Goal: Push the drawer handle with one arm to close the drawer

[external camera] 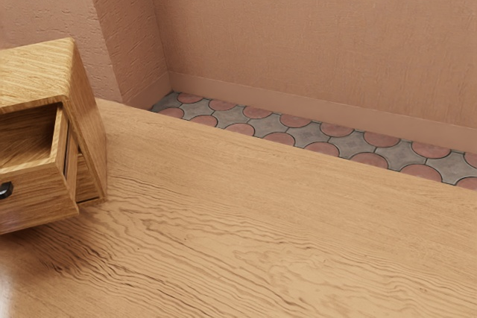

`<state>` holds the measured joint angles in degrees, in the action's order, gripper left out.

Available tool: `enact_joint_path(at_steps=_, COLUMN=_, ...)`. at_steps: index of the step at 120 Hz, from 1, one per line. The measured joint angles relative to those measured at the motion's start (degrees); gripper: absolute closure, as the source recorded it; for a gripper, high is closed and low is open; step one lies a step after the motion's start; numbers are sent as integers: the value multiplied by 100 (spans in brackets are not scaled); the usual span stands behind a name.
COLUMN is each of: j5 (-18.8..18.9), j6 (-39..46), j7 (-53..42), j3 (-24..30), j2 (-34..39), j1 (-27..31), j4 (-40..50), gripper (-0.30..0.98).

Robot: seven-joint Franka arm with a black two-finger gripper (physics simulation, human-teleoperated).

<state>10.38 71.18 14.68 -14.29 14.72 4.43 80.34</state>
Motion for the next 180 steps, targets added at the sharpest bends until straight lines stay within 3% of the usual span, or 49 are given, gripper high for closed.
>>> enact_joint_path(at_steps=32, j5=-101, j6=-231, j7=27, j3=194, j2=-265, j1=-189, j4=160, gripper=2)
enact_joint_path(at_steps=50, j5=-138, j6=-326, j7=69, j3=632, j2=426, j1=-78, j4=937, gripper=32)
enact_joint_path(at_steps=62, j5=-194, j6=-362, j7=121, j3=1231, j2=1017, j1=512, j4=1558, gripper=52)
enact_joint_path(at_steps=85, j5=-468, j6=-392, j7=252, j3=1422, j2=1991, j1=1177, j4=2881, gripper=70)
enact_joint_path(at_steps=141, j5=-1055, j6=-341, j7=846, j3=1445, j2=3548, j1=1643, j4=5108, gripper=78)
enact_joint_path(at_steps=180, j5=-1397, j6=-113, j7=1423, j3=1402, j2=3659, j1=1831, j4=5766, gripper=78)
